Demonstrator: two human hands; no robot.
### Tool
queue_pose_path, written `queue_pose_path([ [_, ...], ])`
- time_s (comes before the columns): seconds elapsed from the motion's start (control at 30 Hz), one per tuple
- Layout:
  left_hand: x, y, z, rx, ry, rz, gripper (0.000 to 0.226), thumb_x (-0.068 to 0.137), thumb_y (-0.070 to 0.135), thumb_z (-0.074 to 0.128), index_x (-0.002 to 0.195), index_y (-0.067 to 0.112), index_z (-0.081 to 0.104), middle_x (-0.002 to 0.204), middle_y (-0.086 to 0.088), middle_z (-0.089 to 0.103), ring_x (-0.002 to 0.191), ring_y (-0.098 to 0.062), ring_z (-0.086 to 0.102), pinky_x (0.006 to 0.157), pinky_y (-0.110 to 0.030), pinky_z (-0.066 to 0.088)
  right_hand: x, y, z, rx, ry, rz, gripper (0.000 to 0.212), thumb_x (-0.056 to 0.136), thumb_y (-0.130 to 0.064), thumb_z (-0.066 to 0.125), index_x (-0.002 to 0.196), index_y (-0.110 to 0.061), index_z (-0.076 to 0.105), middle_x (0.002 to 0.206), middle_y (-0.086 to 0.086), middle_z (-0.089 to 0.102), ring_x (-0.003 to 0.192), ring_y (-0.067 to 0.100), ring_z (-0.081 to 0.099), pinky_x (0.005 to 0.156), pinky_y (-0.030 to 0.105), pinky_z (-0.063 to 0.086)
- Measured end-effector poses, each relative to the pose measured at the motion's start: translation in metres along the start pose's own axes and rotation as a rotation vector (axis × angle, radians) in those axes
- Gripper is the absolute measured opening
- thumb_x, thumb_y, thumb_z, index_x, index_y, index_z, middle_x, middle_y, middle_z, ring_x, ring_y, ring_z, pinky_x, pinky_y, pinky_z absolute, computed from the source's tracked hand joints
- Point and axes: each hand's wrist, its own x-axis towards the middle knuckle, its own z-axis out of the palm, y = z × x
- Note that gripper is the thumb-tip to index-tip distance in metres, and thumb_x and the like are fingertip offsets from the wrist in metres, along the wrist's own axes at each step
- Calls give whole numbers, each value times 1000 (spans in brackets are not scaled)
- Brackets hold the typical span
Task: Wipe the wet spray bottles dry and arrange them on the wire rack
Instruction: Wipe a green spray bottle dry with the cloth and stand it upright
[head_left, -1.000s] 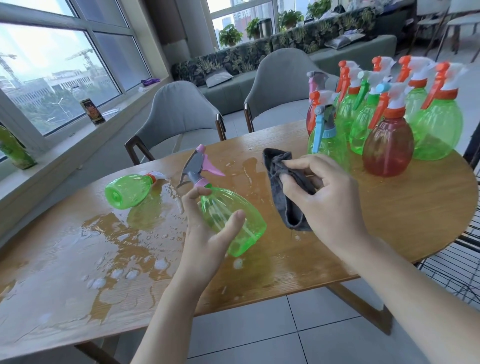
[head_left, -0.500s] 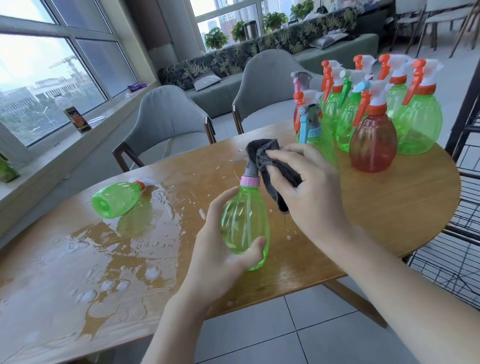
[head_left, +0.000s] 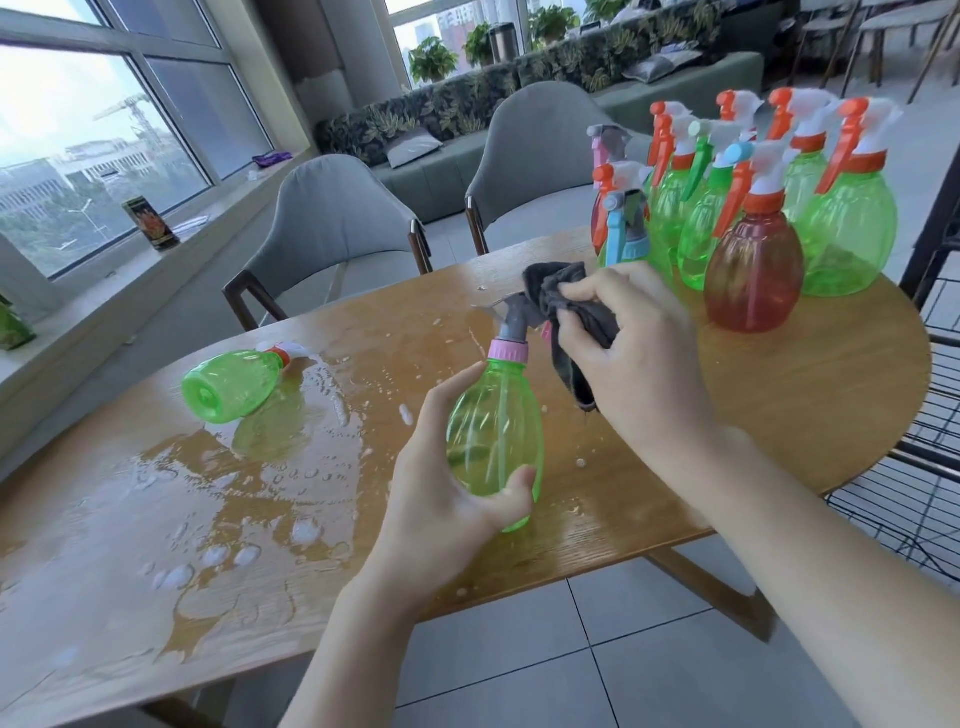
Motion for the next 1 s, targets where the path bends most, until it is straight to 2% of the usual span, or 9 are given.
queue_pose_path([
  [0.1,-3,-2,0,-19,31,1,81,77,19,84,147,40,47,135,25,62,133,-8,60,106,-22,49,-8,-2,3,-20,14,-20,14,89,-1,74,103,-1,71,103,14,62,87,4,47,83,-1,34],
  [0.23,-9,-7,-6,-77,94,-40,80,77,17,85,147,34,51,136,14,66,133,-14,62,111,-38,50,-32,-6,10,-21,-123,-70,16,86,4,75,101,0,71,106,14,62,90,14,56,83,11,39],
  [0.37,-14,-7,-14,-76,104,-56,79,77,18,86,146,32,51,136,17,66,133,-11,62,111,-35,51,-37,-11,11,-24,-129,-104,17,87,3,75,104,0,72,106,15,62,92,16,57,84,16,43],
  [0.47,-16,-8,-15,-70,98,-57,79,77,16,86,146,31,51,135,17,66,132,-12,62,112,-36,50,-30,-13,12,-6,-91,-142,17,90,0,73,107,0,73,106,14,63,93,18,59,85,18,46],
  [0.57,-17,-10,-15,-80,124,-71,78,78,18,86,147,30,52,138,13,66,135,-14,61,114,-44,49,-35,-14,15,-12,-137,-131,15,88,2,74,103,-1,73,105,13,62,91,21,61,81,23,50],
  [0.67,-18,-13,-20,-121,158,-103,74,78,21,86,144,35,53,138,10,67,133,-16,63,113,-52,51,-45,-9,15,-28,-217,-73,15,84,3,76,98,-2,73,101,9,61,88,25,62,74,33,55],
  [0.8,-18,-15,-27,-155,155,-135,72,76,33,85,141,41,54,135,10,68,129,-16,66,111,-53,53,-37,-12,7,124,-149,89,17,88,-3,76,103,-10,74,100,0,66,88,5,61,80,15,50],
  [0.9,-19,-14,-27,-142,127,-134,74,75,36,84,142,39,53,134,9,69,128,-19,66,111,-54,52,-25,-22,8,336,-69,323,15,98,-14,69,111,-20,70,106,-8,72,99,3,68,88,26,57],
  [1.0,-19,-15,-26,-120,106,-117,76,77,26,86,145,36,52,138,8,67,134,-21,63,115,-55,49,-17,-28,16,485,-99,443,18,105,-17,59,119,-25,67,110,-12,73,102,0,68,87,21,55],
])
